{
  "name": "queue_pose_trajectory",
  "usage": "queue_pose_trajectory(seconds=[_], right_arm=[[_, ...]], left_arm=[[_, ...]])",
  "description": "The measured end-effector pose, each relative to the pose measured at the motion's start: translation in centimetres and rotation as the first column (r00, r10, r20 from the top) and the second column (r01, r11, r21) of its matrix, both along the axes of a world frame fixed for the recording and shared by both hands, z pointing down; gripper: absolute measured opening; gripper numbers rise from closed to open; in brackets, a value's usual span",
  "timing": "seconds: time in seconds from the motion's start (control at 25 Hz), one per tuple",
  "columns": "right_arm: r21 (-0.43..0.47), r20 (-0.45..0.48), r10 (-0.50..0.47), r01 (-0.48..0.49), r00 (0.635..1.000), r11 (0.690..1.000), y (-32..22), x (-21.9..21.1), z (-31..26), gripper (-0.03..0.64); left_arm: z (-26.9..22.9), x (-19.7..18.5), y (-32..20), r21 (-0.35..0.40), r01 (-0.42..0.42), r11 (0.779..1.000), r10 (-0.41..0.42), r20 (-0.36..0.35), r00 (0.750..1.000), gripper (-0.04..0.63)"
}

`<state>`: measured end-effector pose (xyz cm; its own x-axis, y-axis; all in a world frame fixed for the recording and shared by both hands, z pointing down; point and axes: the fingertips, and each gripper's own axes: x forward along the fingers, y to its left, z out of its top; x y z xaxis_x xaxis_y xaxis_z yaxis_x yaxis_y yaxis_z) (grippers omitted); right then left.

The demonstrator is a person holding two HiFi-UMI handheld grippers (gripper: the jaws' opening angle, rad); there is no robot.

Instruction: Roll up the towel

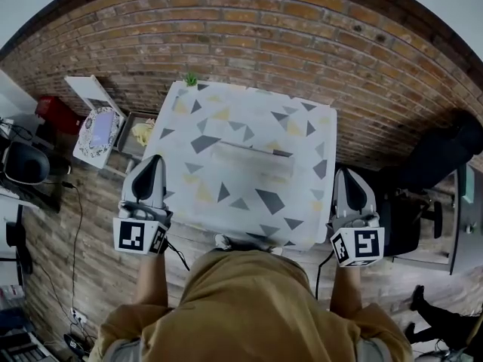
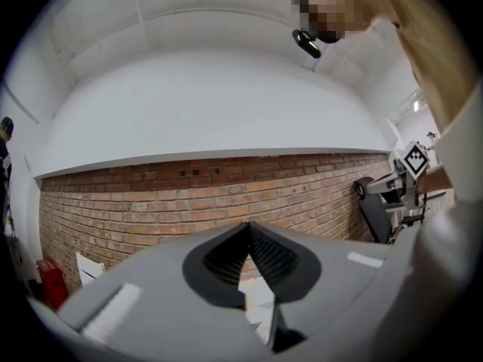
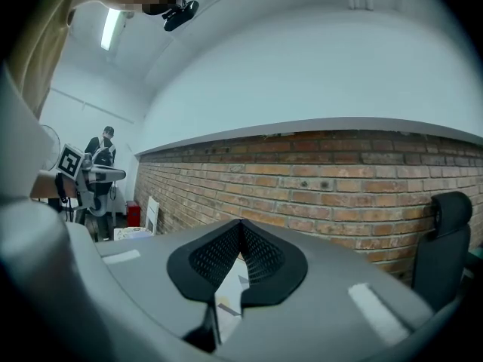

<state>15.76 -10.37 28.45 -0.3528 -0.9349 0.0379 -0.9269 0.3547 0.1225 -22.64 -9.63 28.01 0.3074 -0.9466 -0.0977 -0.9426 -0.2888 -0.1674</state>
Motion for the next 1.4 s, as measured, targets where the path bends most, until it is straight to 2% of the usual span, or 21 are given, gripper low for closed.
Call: queue_pose_trajectory(seconds=[0.4,1.4], right_arm=[[-0.009,0.007,-0.015,0.015,1.0,1.0,-0.6,-1.0,0.9,0.003],[0.018,0.0,-0.026,0.026,1.0,0.999,-1.2,-2.5,0.8,0.003]], left_arm=[[0.0,-0.2,-0.3,0.001,0.006,1.0,-0.006,0.023,1.0,0.061],[0.4,-0.6,-0.8,0.025,0.002,1.0,-0.002,0.003,1.0,0.061]])
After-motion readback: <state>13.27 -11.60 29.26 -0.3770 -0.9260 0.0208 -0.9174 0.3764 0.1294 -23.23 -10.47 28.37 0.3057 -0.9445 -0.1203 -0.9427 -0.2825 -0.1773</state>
